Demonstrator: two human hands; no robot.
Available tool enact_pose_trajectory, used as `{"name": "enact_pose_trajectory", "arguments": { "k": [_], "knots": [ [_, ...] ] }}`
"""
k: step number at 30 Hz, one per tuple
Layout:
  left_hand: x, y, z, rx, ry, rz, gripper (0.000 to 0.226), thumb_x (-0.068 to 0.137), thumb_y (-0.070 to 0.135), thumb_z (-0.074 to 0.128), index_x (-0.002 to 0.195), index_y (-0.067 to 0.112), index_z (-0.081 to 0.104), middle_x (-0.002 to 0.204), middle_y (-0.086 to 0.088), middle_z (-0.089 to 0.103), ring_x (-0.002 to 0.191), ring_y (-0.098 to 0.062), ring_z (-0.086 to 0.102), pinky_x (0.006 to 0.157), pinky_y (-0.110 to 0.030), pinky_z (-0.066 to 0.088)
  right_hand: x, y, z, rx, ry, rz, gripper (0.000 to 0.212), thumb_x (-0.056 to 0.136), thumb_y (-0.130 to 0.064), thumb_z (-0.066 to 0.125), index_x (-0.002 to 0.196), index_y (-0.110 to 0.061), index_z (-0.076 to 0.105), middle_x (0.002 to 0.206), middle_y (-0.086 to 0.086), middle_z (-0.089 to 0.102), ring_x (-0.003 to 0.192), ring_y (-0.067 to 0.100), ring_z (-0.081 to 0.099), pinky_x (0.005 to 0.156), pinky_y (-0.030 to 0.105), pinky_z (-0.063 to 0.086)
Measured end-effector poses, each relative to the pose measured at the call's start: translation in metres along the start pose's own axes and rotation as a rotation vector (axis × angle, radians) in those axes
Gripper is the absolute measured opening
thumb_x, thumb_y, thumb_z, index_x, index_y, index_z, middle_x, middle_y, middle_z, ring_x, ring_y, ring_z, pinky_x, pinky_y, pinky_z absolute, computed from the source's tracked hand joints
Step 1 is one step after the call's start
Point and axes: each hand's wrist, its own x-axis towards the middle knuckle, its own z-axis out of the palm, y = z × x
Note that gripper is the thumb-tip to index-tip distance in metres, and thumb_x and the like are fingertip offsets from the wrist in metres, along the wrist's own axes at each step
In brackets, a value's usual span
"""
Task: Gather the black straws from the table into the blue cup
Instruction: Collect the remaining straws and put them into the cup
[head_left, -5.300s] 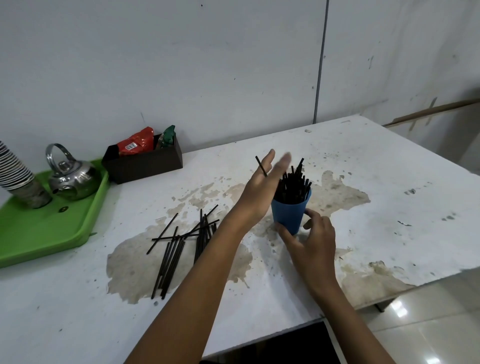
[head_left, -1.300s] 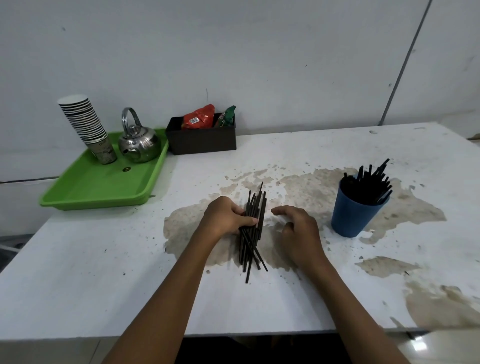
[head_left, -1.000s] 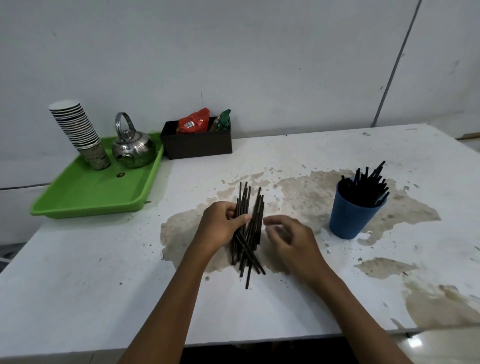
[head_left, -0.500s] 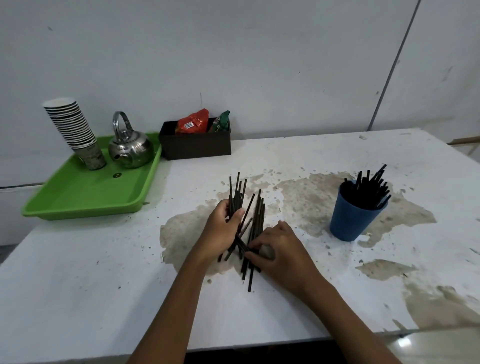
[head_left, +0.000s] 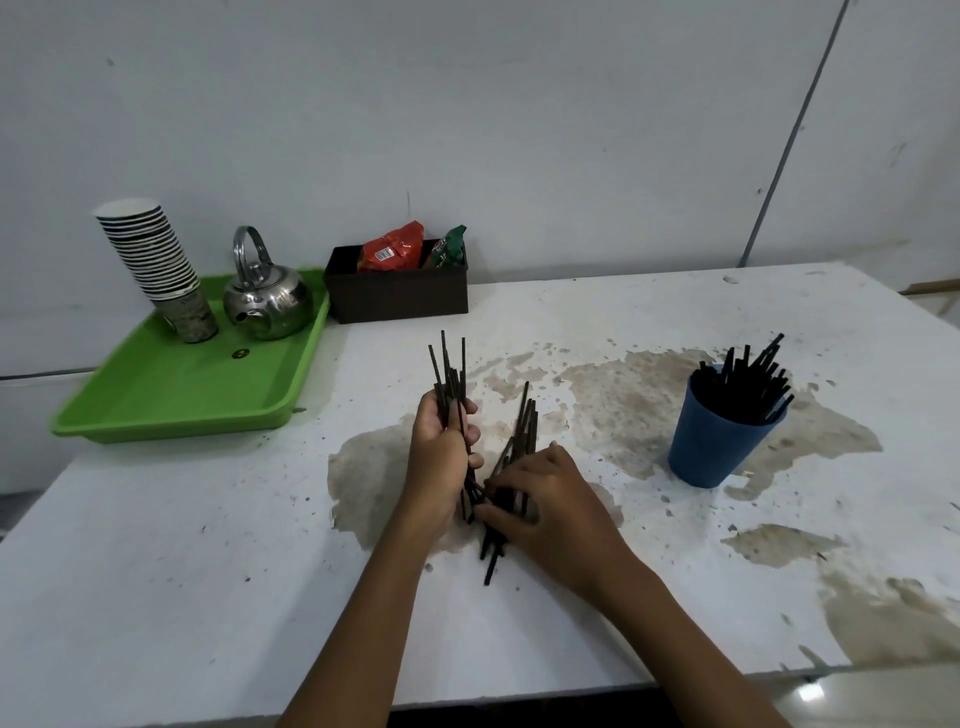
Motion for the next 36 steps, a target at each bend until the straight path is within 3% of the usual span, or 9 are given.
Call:
{"name": "enact_pose_trajectory", "arguments": {
  "k": [5, 8, 14, 18, 23, 26, 28, 33, 36],
  "knots": [
    [-0.001, 0.016, 0.000, -0.099, 0.024, 0.051, 0.022, 0.108, 0.012, 0.035, 0.099, 0.018, 0.054, 0.082, 0.006, 0.050, 0.050, -0.002, 0.032, 0.038, -0.015, 0.020, 0.007, -0.015, 0.010, -0.025, 0.016, -0.072, 0.023, 0.089, -0.042, 0.061, 0.100, -0.024, 0.069, 0.090, -0.011, 0.063, 0.095, 0.012, 0.042, 0.094, 0.028, 0.037],
    [-0.003, 0.026, -0.002, -0.125, 0.023, 0.098, 0.020, 0.109, 0.017, 0.035, 0.101, 0.020, 0.054, 0.079, 0.006, 0.050, 0.049, -0.003, 0.030, 0.038, -0.016, 0.018, 0.012, -0.021, 0.015, 0.013, -0.003, -0.058, 0.017, 0.092, -0.035, 0.058, 0.096, -0.022, 0.069, 0.079, -0.010, 0.060, 0.088, 0.010, 0.042, 0.111, 0.034, 0.028],
    [-0.004, 0.033, -0.007, 0.001, 0.005, 0.230, 0.023, 0.109, 0.027, 0.032, 0.100, 0.020, 0.051, 0.071, 0.004, 0.052, 0.038, -0.005, 0.028, 0.037, -0.018, 0.021, 0.020, -0.030, 0.026, 0.081, -0.002, -0.050, 0.039, 0.089, -0.036, 0.034, 0.074, -0.016, 0.064, 0.059, -0.002, 0.055, 0.068, 0.012, 0.048, 0.119, 0.041, 0.019],
    [-0.001, 0.035, -0.012, 0.030, 0.023, 0.275, 0.026, 0.109, 0.029, 0.032, 0.090, 0.017, 0.046, 0.059, 0.005, 0.040, 0.041, -0.006, 0.025, 0.036, -0.017, 0.022, 0.026, -0.038, 0.030, 0.085, -0.043, -0.086, 0.042, 0.089, -0.032, 0.029, 0.072, -0.013, 0.061, 0.058, 0.001, 0.055, 0.064, 0.015, 0.050, 0.120, 0.042, 0.016],
    [0.005, 0.043, -0.025, -0.082, 0.037, 0.310, 0.027, 0.110, 0.023, 0.030, 0.093, 0.017, 0.052, 0.051, 0.011, 0.032, 0.038, -0.004, 0.019, 0.034, -0.016, 0.018, 0.026, -0.036, 0.032, 0.123, -0.047, -0.112, 0.033, 0.102, -0.028, 0.041, 0.091, -0.012, 0.067, 0.067, 0.004, 0.061, 0.067, 0.015, 0.055, 0.119, 0.028, 0.012],
    [0.007, 0.046, -0.031, -0.114, 0.041, 0.322, 0.030, 0.109, 0.019, 0.028, 0.091, 0.017, 0.052, 0.051, 0.011, 0.031, 0.040, -0.004, 0.017, 0.036, -0.018, 0.017, 0.027, -0.034, 0.034, 0.041, -0.009, -0.115, 0.031, 0.099, -0.025, 0.050, 0.084, -0.008, 0.071, 0.065, 0.006, 0.065, 0.066, 0.020, 0.057, 0.111, 0.011, 0.001],
    [0.009, 0.044, -0.033, -0.125, 0.027, 0.318, 0.031, 0.109, 0.019, 0.027, 0.090, 0.016, 0.051, 0.051, 0.011, 0.029, 0.040, -0.004, 0.016, 0.036, -0.018, 0.016, 0.029, -0.035, 0.039, 0.035, 0.004, -0.108, 0.023, 0.094, -0.022, 0.056, 0.082, -0.012, 0.074, 0.066, 0.002, 0.068, 0.066, 0.017, 0.059, 0.112, 0.013, -0.002],
    [0.006, 0.039, -0.032, -0.145, -0.002, 0.301, 0.033, 0.109, 0.022, 0.027, 0.086, 0.015, 0.049, 0.051, 0.010, 0.027, 0.039, -0.004, 0.016, 0.036, -0.017, 0.017, 0.035, -0.033, 0.040, 0.087, 0.050, -0.058, 0.013, 0.088, -0.014, 0.064, 0.088, -0.020, 0.076, 0.076, -0.003, 0.073, 0.072, 0.011, 0.062, 0.120, 0.030, 0.011],
    [0.005, 0.035, -0.032, -0.135, 0.019, 0.313, 0.035, 0.109, 0.026, 0.027, 0.086, 0.015, 0.051, 0.052, 0.007, 0.031, 0.039, -0.006, 0.019, 0.037, -0.019, 0.019, 0.040, -0.032, 0.028, 0.261, 0.165, 0.056, 0.016, 0.092, -0.012, 0.063, 0.099, -0.020, 0.075, 0.096, -0.010, 0.075, 0.087, -0.010, 0.061, 0.096, 0.011, 0.039]
  ]
}}
